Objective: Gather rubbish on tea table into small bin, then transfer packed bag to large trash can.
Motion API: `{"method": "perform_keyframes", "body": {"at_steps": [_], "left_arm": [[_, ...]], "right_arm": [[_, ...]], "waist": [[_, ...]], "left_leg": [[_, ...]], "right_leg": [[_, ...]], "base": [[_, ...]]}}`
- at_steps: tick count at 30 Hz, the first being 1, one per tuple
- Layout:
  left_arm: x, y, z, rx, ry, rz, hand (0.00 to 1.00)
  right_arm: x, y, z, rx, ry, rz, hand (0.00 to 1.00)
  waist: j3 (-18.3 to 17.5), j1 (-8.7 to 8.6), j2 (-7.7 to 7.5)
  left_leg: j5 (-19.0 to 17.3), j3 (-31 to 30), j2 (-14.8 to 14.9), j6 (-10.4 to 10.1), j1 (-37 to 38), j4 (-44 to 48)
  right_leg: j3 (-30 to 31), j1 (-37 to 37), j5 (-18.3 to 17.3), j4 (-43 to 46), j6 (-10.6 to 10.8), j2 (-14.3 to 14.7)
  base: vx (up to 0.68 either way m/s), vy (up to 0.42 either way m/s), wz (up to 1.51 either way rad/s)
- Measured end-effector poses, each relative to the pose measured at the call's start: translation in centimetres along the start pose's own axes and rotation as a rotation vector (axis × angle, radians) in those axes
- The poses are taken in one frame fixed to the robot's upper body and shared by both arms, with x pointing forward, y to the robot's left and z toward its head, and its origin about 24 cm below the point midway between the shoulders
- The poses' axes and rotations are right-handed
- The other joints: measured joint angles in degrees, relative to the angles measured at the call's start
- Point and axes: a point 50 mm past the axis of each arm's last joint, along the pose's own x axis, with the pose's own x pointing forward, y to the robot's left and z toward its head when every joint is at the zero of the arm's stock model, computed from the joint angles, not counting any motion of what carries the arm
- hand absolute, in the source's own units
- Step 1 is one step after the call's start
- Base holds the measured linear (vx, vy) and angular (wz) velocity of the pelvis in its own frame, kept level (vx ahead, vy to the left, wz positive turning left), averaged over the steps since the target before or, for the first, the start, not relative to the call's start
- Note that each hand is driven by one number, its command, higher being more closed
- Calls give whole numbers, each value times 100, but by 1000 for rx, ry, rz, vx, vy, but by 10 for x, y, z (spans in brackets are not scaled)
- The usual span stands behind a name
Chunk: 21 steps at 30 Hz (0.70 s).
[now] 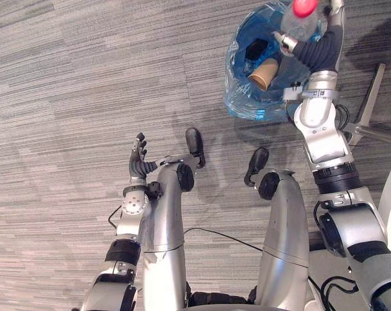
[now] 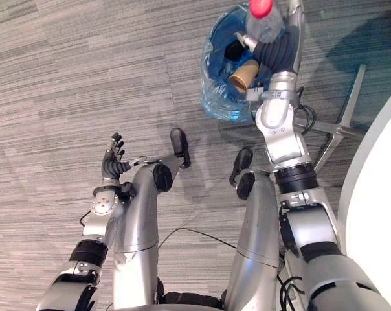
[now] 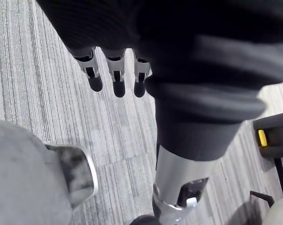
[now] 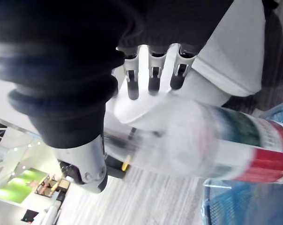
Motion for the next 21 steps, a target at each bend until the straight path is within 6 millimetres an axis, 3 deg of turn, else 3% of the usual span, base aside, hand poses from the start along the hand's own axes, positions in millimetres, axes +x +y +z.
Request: {"method": "perform_keyframes", "body": {"at_steps": [10,15,21], "left_arm": [[0,3,0,-1,7,23,0],[1,6,-2,-2,20,36,0],[-6,6,-12,-2,59,42,0]], "right_arm": [[-28,5,-23,8,99,19,0],[-41,8,-18,-10,64,45,0],[-67,23,-29,-127,60,174,0]], "waist": [[-27,-5,-3],[-29,-12,-5],[-352,-13,-86]], "left_leg": [[1,-1,77,-2,8,36],[1,-8,119,-3,20,42],[-1,-13,134,-7,12,2]], "right_leg": [[-17,2,-23,51,-43,49],[-18,8,-28,47,-56,97],[-47,0,-52,14,-98,106]], "base": [[-42,6,-1],[-33,7,-4],[-5,1,0]]}}
